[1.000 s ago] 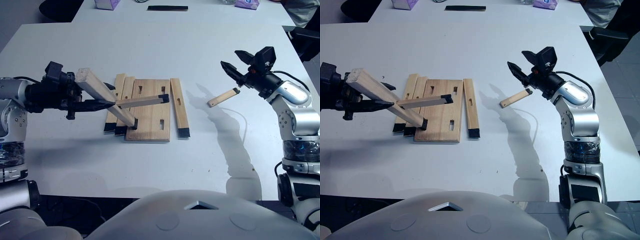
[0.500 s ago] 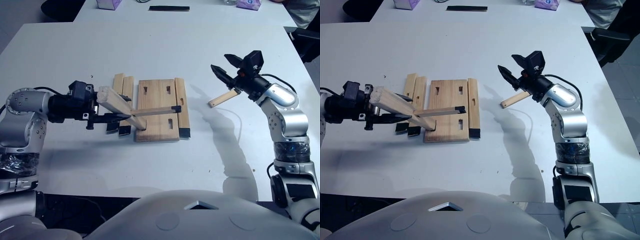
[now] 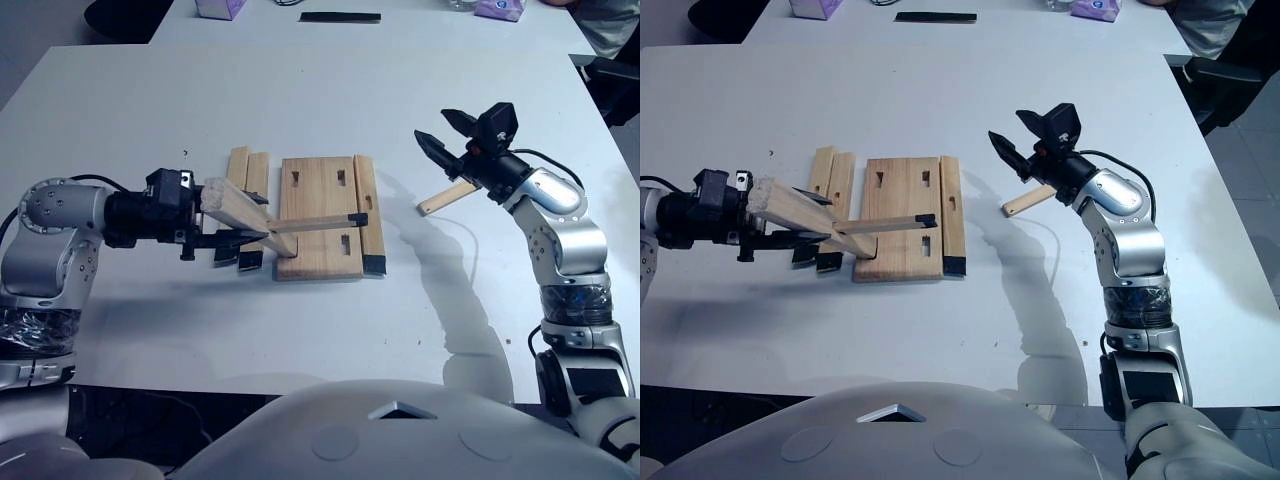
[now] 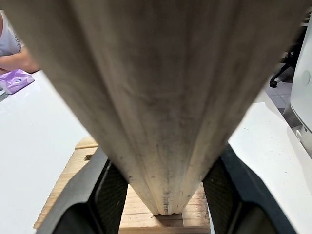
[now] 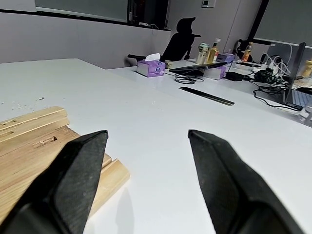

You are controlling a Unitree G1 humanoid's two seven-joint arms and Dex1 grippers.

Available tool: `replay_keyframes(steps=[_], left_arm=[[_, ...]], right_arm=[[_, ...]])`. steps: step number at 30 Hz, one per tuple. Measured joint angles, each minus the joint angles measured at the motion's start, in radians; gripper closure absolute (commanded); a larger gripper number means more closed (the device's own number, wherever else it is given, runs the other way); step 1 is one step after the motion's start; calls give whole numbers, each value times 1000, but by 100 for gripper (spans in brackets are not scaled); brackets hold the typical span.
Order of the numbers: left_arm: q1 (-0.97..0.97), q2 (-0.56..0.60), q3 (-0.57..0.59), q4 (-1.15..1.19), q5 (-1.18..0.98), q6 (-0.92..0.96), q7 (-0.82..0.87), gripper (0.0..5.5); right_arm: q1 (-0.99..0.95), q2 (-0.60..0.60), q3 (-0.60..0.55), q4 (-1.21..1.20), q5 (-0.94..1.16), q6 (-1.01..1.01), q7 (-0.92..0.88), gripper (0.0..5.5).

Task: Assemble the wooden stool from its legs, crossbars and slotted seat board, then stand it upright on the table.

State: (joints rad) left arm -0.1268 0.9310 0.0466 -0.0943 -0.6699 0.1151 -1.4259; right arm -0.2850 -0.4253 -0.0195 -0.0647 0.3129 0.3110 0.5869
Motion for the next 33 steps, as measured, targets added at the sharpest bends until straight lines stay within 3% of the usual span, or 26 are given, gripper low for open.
replay_keyframes(steps=[6, 8, 14, 19, 26, 33], left_arm=[[100, 63, -15, -40, 45, 222, 48, 219], [148, 89, 48, -90, 36, 247, 62, 215], [229, 87, 88, -45, 133, 256, 162, 215], [229, -107, 111, -18, 232, 393, 581, 215], [231, -540, 127, -204, 262, 591, 1143, 215], [233, -578, 147, -203, 337, 590, 1260, 215]], right_arm=[[40, -4, -66, -6, 0, -3, -45, 247], [45, -7, -72, -8, 0, -3, -51, 247], [87, -5, -102, -46, -1, -3, -92, 247], [87, 16, -104, -39, -7, -3, -143, 247], [7, 28, -104, 48, -42, -1, -213, 247], [-41, 70, -97, 69, -46, -1, -234, 247]])
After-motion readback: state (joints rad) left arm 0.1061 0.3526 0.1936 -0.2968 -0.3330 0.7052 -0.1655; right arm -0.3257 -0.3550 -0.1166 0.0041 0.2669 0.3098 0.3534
